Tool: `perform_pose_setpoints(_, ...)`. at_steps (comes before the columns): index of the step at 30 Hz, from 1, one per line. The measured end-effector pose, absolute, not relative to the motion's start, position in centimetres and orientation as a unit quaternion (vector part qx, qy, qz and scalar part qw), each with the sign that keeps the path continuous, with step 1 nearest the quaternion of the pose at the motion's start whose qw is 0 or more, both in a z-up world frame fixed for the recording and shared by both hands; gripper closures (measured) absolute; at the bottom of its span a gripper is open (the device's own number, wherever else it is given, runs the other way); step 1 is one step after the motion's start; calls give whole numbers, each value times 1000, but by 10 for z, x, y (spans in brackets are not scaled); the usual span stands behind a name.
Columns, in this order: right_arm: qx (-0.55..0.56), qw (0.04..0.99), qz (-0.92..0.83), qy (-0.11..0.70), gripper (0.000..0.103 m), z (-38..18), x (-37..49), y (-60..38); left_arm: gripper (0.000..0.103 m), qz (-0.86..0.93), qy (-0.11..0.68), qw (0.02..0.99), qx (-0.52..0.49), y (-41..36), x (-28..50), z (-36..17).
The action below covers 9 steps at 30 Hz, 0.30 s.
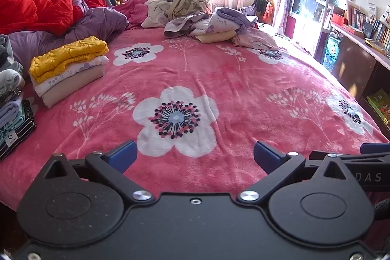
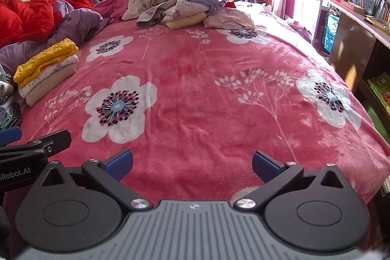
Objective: Fold clothes
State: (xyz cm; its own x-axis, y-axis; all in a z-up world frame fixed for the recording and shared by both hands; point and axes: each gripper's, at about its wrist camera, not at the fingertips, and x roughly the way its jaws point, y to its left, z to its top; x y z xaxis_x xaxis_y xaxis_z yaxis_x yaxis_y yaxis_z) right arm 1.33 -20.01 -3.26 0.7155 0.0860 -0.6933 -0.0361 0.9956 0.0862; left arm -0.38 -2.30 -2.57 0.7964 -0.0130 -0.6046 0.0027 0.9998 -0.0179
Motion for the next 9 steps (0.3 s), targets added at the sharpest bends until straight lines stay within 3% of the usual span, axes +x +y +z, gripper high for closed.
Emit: perform_pose_setpoints(9,17,926,29,376,0,-35,17,-197,0,2,318,948,-3,-21,3,-32)
